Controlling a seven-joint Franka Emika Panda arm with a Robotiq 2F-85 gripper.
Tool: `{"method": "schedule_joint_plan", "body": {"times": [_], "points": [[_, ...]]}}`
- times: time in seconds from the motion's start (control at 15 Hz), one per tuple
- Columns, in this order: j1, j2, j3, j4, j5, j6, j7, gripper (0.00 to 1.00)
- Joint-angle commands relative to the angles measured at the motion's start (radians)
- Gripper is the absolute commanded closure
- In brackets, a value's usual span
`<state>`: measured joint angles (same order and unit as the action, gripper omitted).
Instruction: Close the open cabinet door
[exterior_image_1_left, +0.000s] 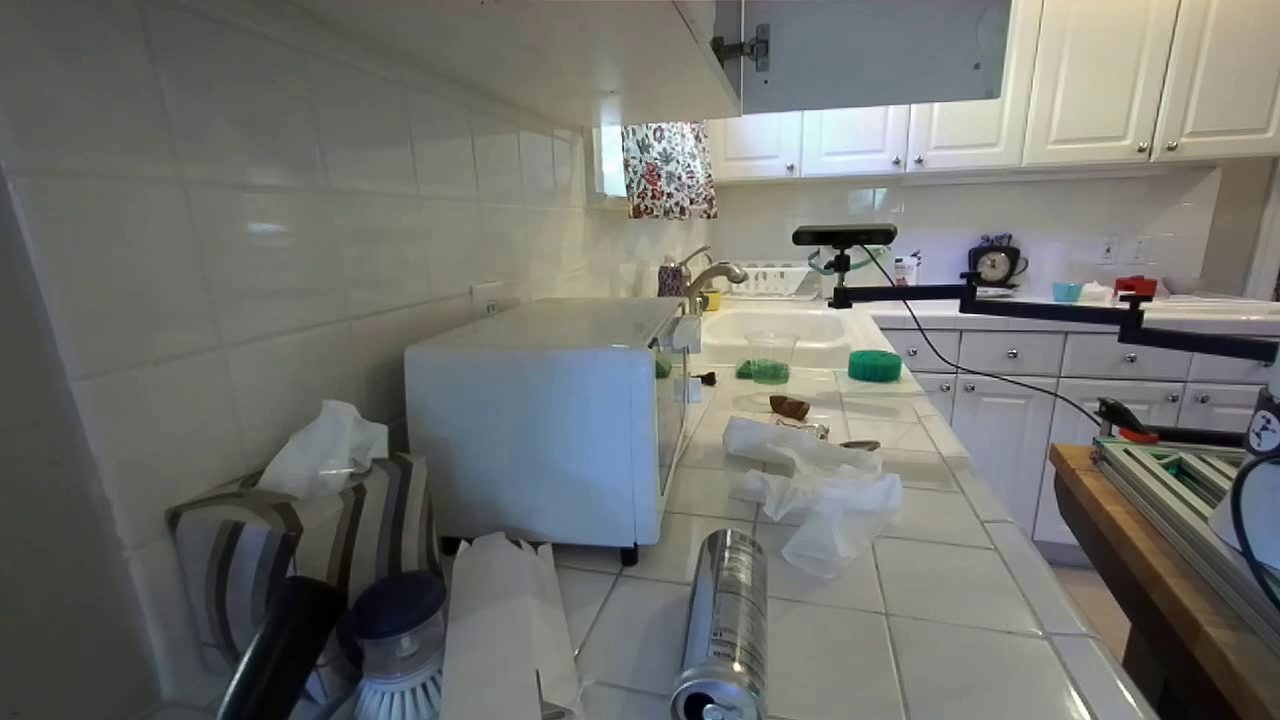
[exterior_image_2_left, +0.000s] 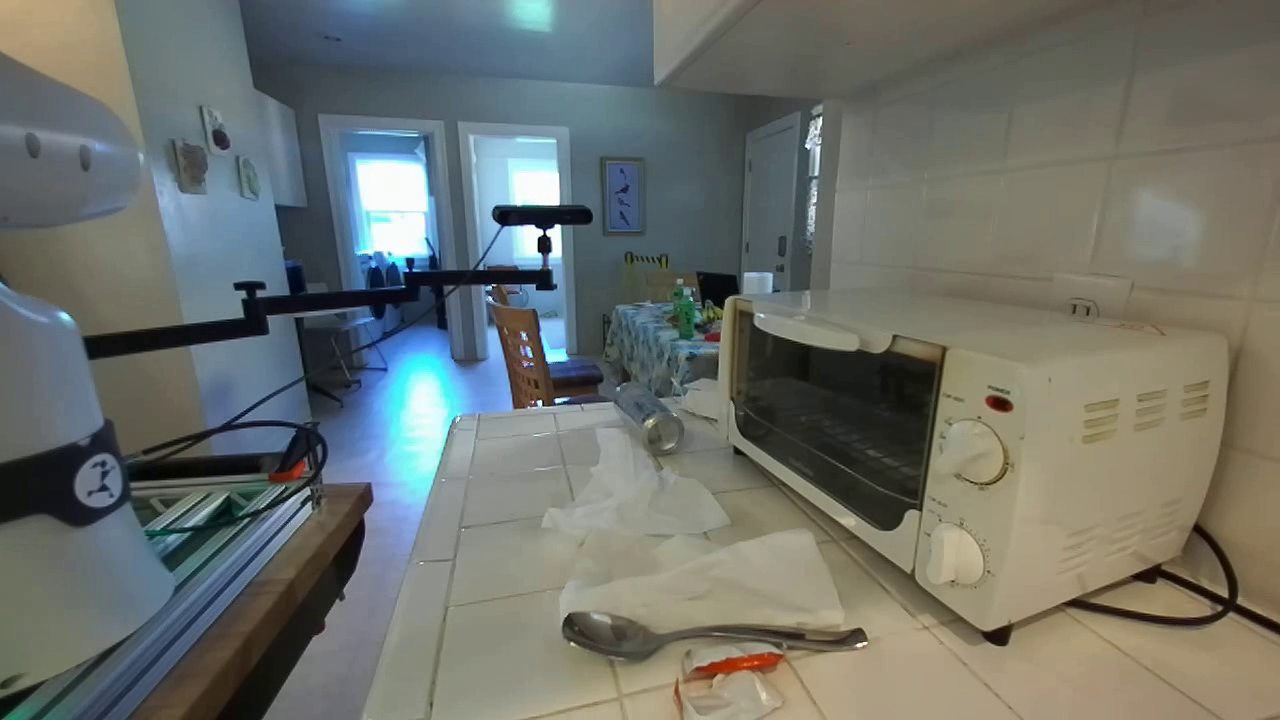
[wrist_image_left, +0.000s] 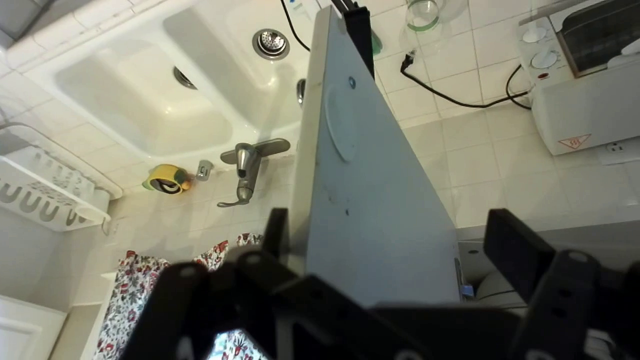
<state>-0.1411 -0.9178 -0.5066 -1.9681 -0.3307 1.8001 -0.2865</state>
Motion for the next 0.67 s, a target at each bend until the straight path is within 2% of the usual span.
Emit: {"method": "schedule_joint_plan", "body": {"times": [0.0, 0.6], "points": [[0.035, 0.040, -0.038, 0.064, 0.038, -0.042, -0.105, 0.00], [0.043, 0.029, -0.032, 0.101, 0.041, -0.136, -0.189, 0.00]]}}
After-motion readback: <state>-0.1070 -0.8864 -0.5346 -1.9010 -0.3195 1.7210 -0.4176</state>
